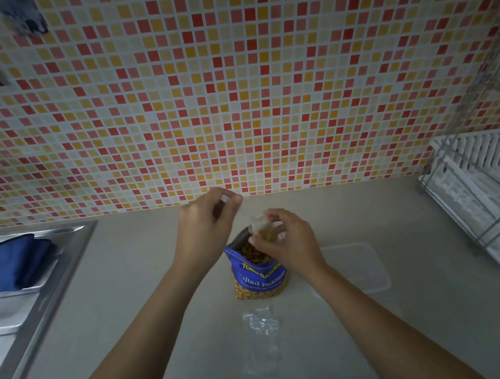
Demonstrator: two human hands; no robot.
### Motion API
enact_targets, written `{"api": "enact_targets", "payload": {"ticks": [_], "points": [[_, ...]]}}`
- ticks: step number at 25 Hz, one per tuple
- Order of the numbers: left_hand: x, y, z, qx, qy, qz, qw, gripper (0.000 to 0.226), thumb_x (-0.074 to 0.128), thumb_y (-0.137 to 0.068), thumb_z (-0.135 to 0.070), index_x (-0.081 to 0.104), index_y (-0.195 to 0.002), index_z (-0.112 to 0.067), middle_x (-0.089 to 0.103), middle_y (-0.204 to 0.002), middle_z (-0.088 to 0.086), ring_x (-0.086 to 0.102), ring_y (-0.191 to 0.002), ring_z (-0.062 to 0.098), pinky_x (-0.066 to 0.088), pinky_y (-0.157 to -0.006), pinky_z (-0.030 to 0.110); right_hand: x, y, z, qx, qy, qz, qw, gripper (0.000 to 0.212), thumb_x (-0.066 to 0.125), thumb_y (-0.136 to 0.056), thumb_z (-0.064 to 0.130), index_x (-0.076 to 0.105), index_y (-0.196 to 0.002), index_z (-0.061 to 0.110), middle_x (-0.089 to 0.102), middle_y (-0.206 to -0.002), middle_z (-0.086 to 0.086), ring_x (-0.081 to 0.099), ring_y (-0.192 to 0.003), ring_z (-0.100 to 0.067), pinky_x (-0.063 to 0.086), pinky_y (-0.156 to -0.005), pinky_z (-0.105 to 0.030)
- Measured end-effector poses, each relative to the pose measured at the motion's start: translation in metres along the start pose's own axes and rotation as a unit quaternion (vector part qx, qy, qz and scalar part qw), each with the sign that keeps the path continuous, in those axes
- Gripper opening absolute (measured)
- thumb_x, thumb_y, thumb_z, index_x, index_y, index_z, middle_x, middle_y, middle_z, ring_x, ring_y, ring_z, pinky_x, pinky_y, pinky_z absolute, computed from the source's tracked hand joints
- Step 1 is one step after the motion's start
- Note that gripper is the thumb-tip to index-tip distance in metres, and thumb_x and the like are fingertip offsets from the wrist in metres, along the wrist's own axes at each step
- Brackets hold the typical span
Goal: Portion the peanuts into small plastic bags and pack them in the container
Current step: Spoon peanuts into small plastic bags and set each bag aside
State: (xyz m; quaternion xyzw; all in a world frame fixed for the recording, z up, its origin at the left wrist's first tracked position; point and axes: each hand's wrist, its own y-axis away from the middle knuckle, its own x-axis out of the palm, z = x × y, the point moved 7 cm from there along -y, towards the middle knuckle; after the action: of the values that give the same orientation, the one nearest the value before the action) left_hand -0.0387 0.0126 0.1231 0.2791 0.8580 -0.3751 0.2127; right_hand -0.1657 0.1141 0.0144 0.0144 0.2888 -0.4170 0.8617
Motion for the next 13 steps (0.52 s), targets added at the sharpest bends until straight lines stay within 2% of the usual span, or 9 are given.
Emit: {"api": "enact_targets", "payload": {"ticks": [2,3,4,6,7,9,11,13], "points": [[-0.012,0.005,-0.021,0.104,-0.024,-0.026,0.994,0.023,0.057,-0.088,-0.027,0.068,-0.083,-0.008,0.066,-0.068,-0.002,0.054,-0.057,0.009,0.040,-0.055,0.008,-0.003,0.001,-0.001,0.011,-0.034,-0.013,0.999,0.056,0.079,-0.066,0.043,0.057,-0.114,0.024,0.060,-0.104,0.015,0.061,-0.088,-0.003,0.047,-0.073,-0.016],[-0.022,0.004,-0.021,0.103,-0.017,-0.056,0.993,0.024,0.056,-0.088,-0.028,0.069,-0.084,-0.009,0.065,-0.069,-0.002,0.056,-0.061,0.010,0.041,-0.056,0.011,-0.006,0.001,-0.002,0.017,-0.043,-0.020,0.999,0.055,0.079,-0.065,0.042,0.058,-0.113,0.025,0.061,-0.103,0.015,0.062,-0.088,-0.002,0.048,-0.072,-0.016],[-0.031,0.001,-0.011,0.061,0.005,-0.095,0.994,0.023,0.055,-0.088,-0.029,0.069,-0.085,-0.010,0.065,-0.069,-0.001,0.058,-0.062,0.012,0.045,-0.058,0.016,-0.009,0.002,-0.003,0.022,-0.047,-0.026,0.998,0.054,0.080,-0.065,0.042,0.059,-0.112,0.025,0.063,-0.102,0.014,0.062,-0.087,-0.001,0.048,-0.072,-0.017],[-0.035,-0.003,0.026,-0.093,0.083,-0.146,0.981,0.019,0.056,-0.090,-0.029,0.067,-0.084,-0.015,0.066,-0.069,0.003,0.063,-0.066,0.020,0.051,-0.063,0.035,-0.016,0.003,-0.007,0.027,-0.050,-0.034,0.998,0.051,0.080,-0.065,0.042,0.060,-0.109,0.025,0.065,-0.099,0.011,0.063,-0.085,-0.002,0.051,-0.072,-0.019],[-0.026,-0.001,0.047,-0.164,0.117,-0.136,0.970,0.017,0.056,-0.090,-0.028,0.065,-0.083,-0.016,0.066,-0.069,0.005,0.064,-0.068,0.024,0.052,-0.066,0.039,-0.020,0.004,-0.008,0.031,-0.048,-0.037,0.998,0.049,0.080,-0.065,0.043,0.060,-0.106,0.026,0.066,-0.096,0.011,0.063,-0.084,-0.002,0.051,-0.072,-0.020],[0.008,0.012,0.076,-0.247,0.116,-0.050,0.961,0.016,0.055,-0.090,-0.026,0.064,-0.083,-0.014,0.066,-0.069,0.005,0.062,-0.066,0.023,0.054,-0.072,0.043,-0.027,0.006,-0.011,0.051,-0.056,-0.051,0.996,0.040,0.080,-0.065,0.043,0.061,-0.096,0.026,0.066,-0.086,0.012,0.062,-0.079,-0.001,0.050,-0.068,-0.020],[0.041,0.031,0.093,-0.265,0.056,0.037,0.962,0.016,0.057,-0.089,-0.023,0.066,-0.082,-0.012,0.067,-0.070,0.007,0.061,-0.065,0.023,0.053,-0.068,0.038,-0.034,0.009,-0.015,0.079,-0.081,-0.071,0.991,0.033,0.081,-0.065,0.041,0.061,-0.085,0.022,0.066,-0.077,0.011,0.063,-0.070,-0.005,0.048,-0.061,-0.020],[0.057,0.045,0.104,-0.272,0.006,0.070,0.960,0.018,0.060,-0.087,-0.023,0.067,-0.091,-0.007,0.066,-0.076,0.008,0.059,-0.068,0.021,0.046,-0.062,0.030,-0.040,0.011,-0.016,0.090,-0.090,-0.085,0.988,0.031,0.081,-0.064,0.040,0.062,-0.080,0.021,0.067,-0.073,0.008,0.062,-0.063,-0.007,0.047,-0.056,-0.020]]}}
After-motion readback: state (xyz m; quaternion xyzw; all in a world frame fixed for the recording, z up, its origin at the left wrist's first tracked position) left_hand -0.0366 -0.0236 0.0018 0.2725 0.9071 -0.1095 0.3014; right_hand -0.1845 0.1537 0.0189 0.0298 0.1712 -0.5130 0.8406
